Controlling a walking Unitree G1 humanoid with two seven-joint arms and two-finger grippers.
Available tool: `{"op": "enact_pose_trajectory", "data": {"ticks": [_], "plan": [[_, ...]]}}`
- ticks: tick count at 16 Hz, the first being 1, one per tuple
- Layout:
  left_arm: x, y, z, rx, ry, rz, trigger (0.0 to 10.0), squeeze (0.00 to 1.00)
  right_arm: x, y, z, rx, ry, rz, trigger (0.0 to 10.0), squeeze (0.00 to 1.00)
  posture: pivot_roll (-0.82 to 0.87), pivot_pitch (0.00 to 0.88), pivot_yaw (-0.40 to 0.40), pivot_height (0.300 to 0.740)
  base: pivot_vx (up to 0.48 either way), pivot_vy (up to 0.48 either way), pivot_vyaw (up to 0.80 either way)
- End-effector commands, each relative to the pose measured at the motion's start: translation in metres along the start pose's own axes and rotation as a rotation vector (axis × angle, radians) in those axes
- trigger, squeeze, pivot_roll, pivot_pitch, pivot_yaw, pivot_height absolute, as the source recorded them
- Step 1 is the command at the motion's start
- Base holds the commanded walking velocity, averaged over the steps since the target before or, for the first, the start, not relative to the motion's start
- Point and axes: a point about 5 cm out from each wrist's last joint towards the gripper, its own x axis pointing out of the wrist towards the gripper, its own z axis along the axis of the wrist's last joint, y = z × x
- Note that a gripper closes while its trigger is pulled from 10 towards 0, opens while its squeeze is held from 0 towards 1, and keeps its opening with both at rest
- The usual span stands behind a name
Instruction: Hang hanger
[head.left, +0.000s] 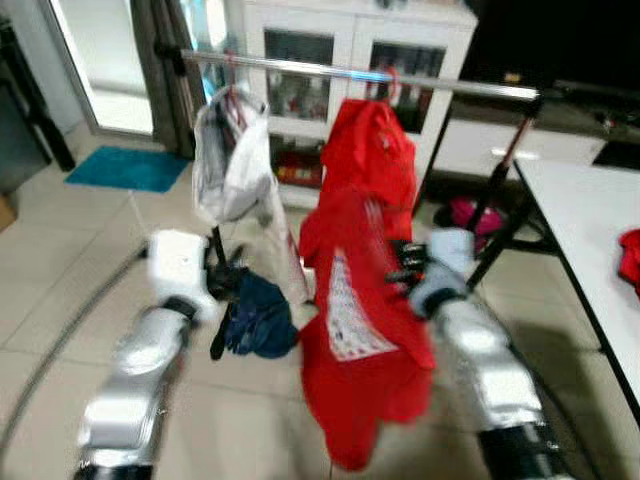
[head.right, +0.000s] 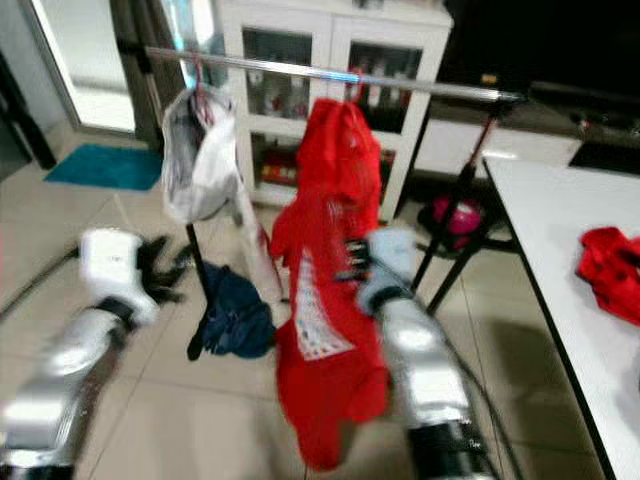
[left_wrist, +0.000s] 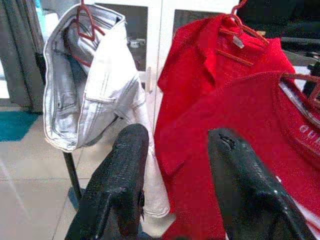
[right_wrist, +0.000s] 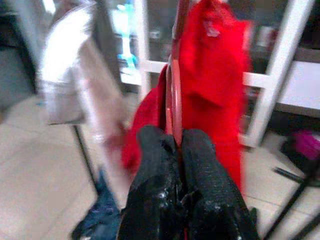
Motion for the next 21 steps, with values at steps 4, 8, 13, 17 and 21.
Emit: {"op": "enact_pose_trajectory", "data": {"ticks": [4,8,13,17,21], "plan": [[-0.0021,0.0085,0.0023,0.018,-0.001,0.024,10.0,0.00,0.0047,0.0069,0.0103,-0.003,-0.050,0.015,10.0,0.00,-0.05,0.000,-0.052,0.727,0.329,0.000,0.00],[-0.0029,0.0076,0.0019,0.019,-0.001,0.023,10.0,0.00,0.0049,0.0087,0.0116,-0.012,-0.055,0.033,10.0,0.00,-0.05,0.000,-0.055,0.727,0.327,0.000,0.00],[-0.0034,0.0083,0.0025,0.021,-0.001,0.021,10.0,0.00,0.0053,0.0092,0.0159,-0.015,-0.082,0.031,10.0,0.00,-0.05,0.000,-0.054,0.727,0.327,0.000,0.00],[-0.0019,0.0092,0.0040,0.027,-0.003,0.012,10.0,0.00,0.0052,0.0145,0.0166,-0.033,-0.089,0.057,10.0,0.00,-0.04,0.000,-0.041,0.727,0.328,0.000,0.59],[-0.0016,0.0079,0.0039,0.030,-0.004,0.008,10.0,0.00,0.0052,0.0062,0.0187,0.024,-0.108,0.004,10.0,0.00,-0.04,0.000,-0.049,0.727,0.327,0.000,0.00]]}}
